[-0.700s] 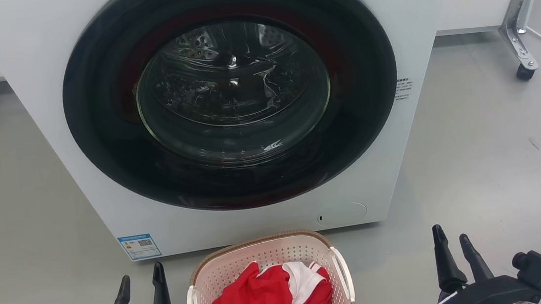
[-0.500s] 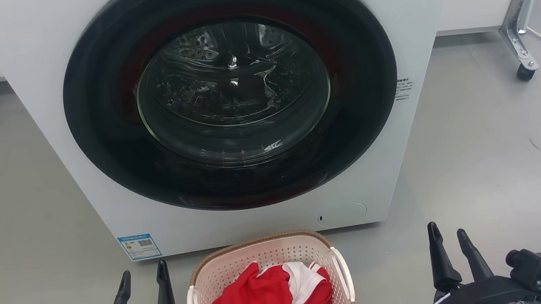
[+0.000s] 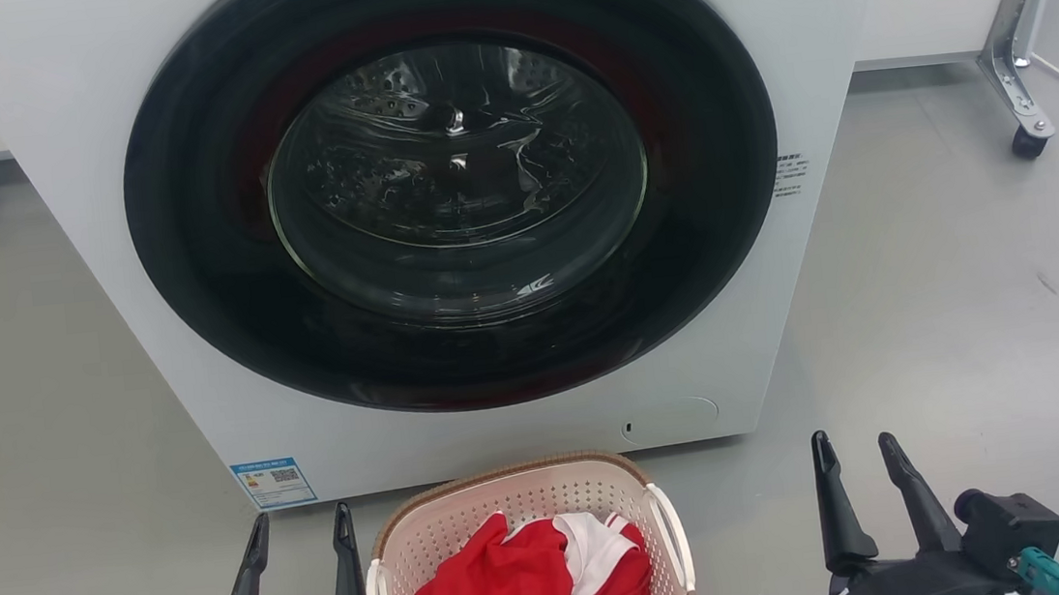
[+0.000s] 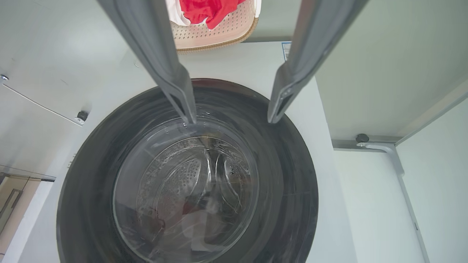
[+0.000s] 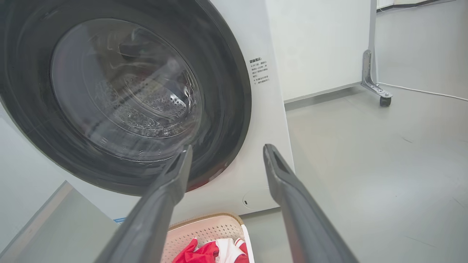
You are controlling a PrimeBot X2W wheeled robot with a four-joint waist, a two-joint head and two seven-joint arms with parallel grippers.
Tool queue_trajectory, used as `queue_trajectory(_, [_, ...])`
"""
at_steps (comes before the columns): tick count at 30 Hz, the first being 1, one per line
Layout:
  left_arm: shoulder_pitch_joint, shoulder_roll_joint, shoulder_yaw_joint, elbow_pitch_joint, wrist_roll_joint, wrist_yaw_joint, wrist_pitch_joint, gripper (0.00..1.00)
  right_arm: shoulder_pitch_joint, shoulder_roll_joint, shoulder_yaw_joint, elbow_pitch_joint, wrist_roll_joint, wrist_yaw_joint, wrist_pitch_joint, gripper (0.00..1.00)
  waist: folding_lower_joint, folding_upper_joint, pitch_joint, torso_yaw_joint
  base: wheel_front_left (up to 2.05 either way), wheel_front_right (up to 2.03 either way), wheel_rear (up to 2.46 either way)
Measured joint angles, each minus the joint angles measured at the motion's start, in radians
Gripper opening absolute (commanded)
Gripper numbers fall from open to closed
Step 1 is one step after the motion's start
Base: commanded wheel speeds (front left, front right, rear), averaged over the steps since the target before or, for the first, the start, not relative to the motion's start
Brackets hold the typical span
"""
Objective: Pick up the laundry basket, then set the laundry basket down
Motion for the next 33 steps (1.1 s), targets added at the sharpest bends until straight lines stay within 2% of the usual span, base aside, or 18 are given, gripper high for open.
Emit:
queue_trajectory(12, [0.004, 0.004, -0.030, -0.031, 0.184, 0.027, -0.043, 1.00, -0.001, -0.002, 0.039, -0.017, -0.160, -0.027, -0.044, 1.00, 0.0000, 0.0000, 0.001, 0.001, 0.00, 0.00, 0.00])
queue_trajectory(33, [0.019, 0.002, -0.027, -0.032, 0.184, 0.027, -0.043, 1.00, -0.001, -0.002, 0.043, -0.020, -0.161, -0.027, -0.044, 1.00, 0.0000, 0.0000, -0.001, 0.003, 0.00, 0.00, 0.00])
